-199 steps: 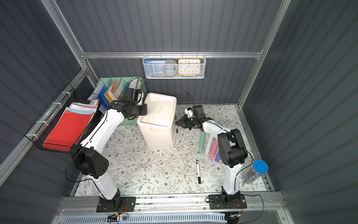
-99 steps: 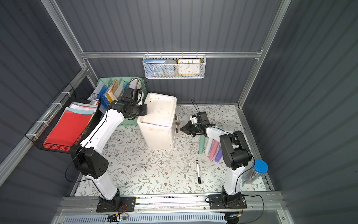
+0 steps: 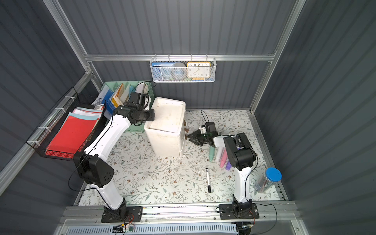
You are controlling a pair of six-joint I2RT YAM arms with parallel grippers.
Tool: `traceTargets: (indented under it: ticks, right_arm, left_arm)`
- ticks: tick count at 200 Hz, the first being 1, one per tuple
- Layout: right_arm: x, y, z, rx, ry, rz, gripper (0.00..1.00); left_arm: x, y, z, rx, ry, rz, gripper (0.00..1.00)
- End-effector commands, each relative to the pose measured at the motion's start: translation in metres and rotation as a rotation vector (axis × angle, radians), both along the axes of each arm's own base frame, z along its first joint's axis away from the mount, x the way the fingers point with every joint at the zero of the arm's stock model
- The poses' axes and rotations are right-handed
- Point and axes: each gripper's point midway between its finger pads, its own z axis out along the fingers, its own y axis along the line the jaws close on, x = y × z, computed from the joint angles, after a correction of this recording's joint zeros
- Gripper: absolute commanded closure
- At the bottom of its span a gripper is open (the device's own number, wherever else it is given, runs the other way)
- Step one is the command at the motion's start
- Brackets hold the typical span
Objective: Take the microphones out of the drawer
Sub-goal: Close the drawer in the storage box.
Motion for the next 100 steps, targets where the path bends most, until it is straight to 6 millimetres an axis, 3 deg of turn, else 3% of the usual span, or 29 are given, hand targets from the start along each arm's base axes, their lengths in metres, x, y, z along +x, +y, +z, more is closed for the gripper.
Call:
traceTargets:
  ticks: [1, 45, 100]
  right_arm:
    - [0.008, 0.005, 0.006, 0.072, -0.010, -0.033, 0.61]
    - [0.008, 0.012, -0.003, 0.105, -0.002, -0.052, 0.52]
    - [0.017, 0.018, -0.002, 0.175, -0.004, -0.085, 0.52]
  left_arm:
    - [-0.004, -0.041, 0.011, -0.219, 0.007, -0.076, 0.99]
    - [-0.003, -0.041, 0.012, -0.224, 0.001, -0.072, 0.99]
    - [-0.003, -0.040, 0.012, -0.225, 0.001, -0.062, 0.99]
